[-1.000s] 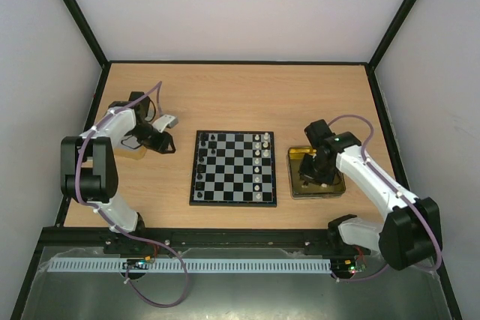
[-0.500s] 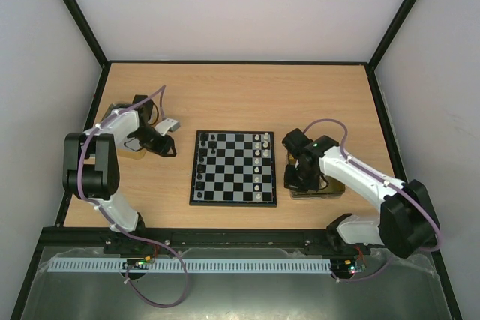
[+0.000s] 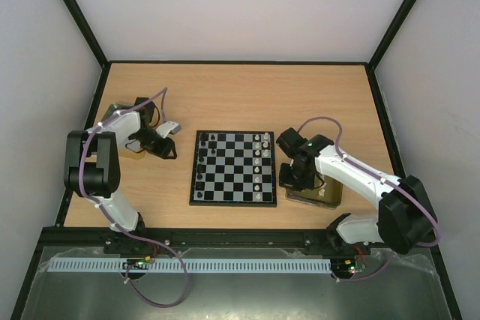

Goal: Set up the chess pieces on the board
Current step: Adjust the storage box at the center of the board, then pick up the chess piece from the storage box.

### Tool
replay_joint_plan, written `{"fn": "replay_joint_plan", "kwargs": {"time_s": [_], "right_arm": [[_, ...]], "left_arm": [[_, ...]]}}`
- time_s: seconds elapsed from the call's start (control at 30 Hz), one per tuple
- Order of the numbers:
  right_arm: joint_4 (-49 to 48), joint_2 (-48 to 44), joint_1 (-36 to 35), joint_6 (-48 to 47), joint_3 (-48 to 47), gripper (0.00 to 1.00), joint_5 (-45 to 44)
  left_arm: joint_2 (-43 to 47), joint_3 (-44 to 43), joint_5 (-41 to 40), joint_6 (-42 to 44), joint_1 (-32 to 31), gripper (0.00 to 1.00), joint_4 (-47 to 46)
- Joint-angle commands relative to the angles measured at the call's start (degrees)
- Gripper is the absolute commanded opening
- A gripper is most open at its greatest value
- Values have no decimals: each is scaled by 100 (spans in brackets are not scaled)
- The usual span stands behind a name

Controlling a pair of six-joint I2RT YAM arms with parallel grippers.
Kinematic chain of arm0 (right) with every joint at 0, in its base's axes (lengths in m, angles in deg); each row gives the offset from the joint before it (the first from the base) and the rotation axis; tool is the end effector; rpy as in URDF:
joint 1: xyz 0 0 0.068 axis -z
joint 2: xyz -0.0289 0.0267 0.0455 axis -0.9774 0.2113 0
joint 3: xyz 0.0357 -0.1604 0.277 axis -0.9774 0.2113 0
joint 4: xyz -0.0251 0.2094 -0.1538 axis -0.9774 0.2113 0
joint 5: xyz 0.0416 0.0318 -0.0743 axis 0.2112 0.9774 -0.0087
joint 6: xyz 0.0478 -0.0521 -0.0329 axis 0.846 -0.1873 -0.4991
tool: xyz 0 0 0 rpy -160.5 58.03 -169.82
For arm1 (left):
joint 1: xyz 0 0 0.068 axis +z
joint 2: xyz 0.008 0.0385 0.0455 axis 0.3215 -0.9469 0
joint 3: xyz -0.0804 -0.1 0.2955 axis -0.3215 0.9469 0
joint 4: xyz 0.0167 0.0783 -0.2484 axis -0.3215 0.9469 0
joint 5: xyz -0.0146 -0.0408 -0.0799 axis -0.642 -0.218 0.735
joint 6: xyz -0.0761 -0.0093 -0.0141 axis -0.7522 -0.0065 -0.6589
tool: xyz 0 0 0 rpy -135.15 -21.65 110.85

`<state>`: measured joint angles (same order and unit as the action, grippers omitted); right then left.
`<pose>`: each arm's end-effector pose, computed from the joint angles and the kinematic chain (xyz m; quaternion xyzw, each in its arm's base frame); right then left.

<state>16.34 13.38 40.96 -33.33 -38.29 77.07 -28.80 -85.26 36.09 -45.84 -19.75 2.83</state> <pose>0.1515 0.1378 0.2257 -0.0638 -0.9845 -0.1569 0.0447 0.3115 -0.0310 0.1868 0.2477 0.9476 -0.1773 0.0965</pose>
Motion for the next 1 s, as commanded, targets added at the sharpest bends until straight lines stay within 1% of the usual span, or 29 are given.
{"fn": "replay_joint_plan", "kwargs": {"time_s": [0.0,0.03,0.13,0.17,0.23,0.37,0.53,0.93,0.97], "right_arm": [[204,92,-43,1,-240,2,-172],[252,88,-43,4,-308,3,-278],[580,79,32,10,-607,19,-896],[719,76,133,-6,-684,23,-1079],[833,27,441,-83,-766,27,-1335],[836,-42,1270,-369,-829,29,-1538],[576,248,1900,-716,-809,30,-1622],[52,992,2541,-889,-1135,29,-1615],[29,1033,2620,-1020,-1160,29,-1584]], "left_arm": [[-104,134,55,73,2,36,-26],[-96,142,57,66,3,36,-34],[-63,192,51,64,3,36,-53],[-57,195,61,62,1,36,-54],[-48,195,72,51,3,36,-47],[-56,134,106,30,3,37,-15],[-73,60,136,20,3,37,18],[16,179,180,81,0,37,17],[22,183,192,81,2,37,12]]}}
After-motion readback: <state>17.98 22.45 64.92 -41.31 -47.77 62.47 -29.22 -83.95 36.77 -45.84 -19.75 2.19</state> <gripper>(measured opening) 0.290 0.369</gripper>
